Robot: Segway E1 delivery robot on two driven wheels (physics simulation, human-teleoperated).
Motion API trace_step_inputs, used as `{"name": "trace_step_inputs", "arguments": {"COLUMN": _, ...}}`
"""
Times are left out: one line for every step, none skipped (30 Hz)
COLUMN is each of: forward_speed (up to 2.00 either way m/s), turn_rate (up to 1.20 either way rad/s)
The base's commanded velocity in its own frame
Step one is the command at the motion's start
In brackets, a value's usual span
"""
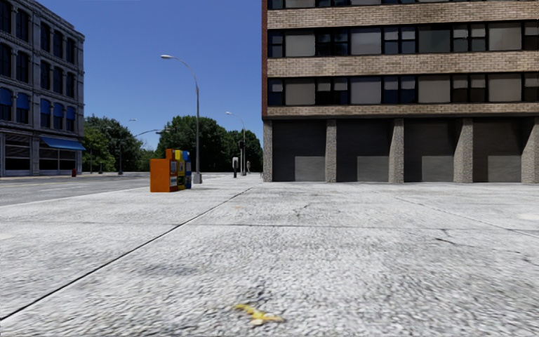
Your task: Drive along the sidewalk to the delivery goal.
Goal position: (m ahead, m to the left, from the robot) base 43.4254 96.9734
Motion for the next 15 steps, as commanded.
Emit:
{"name": "trace_step_inputs", "arguments": {"forward_speed": 2.00, "turn_rate": 0.00}}
{"name": "trace_step_inputs", "arguments": {"forward_speed": 2.00, "turn_rate": 0.00}}
{"name": "trace_step_inputs", "arguments": {"forward_speed": 2.00, "turn_rate": 0.00}}
{"name": "trace_step_inputs", "arguments": {"forward_speed": 2.00, "turn_rate": 0.00}}
{"name": "trace_step_inputs", "arguments": {"forward_speed": 2.00, "turn_rate": 0.00}}
{"name": "trace_step_inputs", "arguments": {"forward_speed": 2.00, "turn_rate": 0.00}}
{"name": "trace_step_inputs", "arguments": {"forward_speed": 2.00, "turn_rate": 0.00}}
{"name": "trace_step_inputs", "arguments": {"forward_speed": 2.00, "turn_rate": 0.00}}
{"name": "trace_step_inputs", "arguments": {"forward_speed": 2.00, "turn_rate": 0.00}}
{"name": "trace_step_inputs", "arguments": {"forward_speed": 2.00, "turn_rate": 0.00}}
{"name": "trace_step_inputs", "arguments": {"forward_speed": 2.00, "turn_rate": 0.00}}
{"name": "trace_step_inputs", "arguments": {"forward_speed": 2.00, "turn_rate": 0.00}}
{"name": "trace_step_inputs", "arguments": {"forward_speed": 2.00, "turn_rate": 0.00}}
{"name": "trace_step_inputs", "arguments": {"forward_speed": 2.00, "turn_rate": 0.00}}
{"name": "trace_step_inputs", "arguments": {"forward_speed": 2.00, "turn_rate": 0.00}}
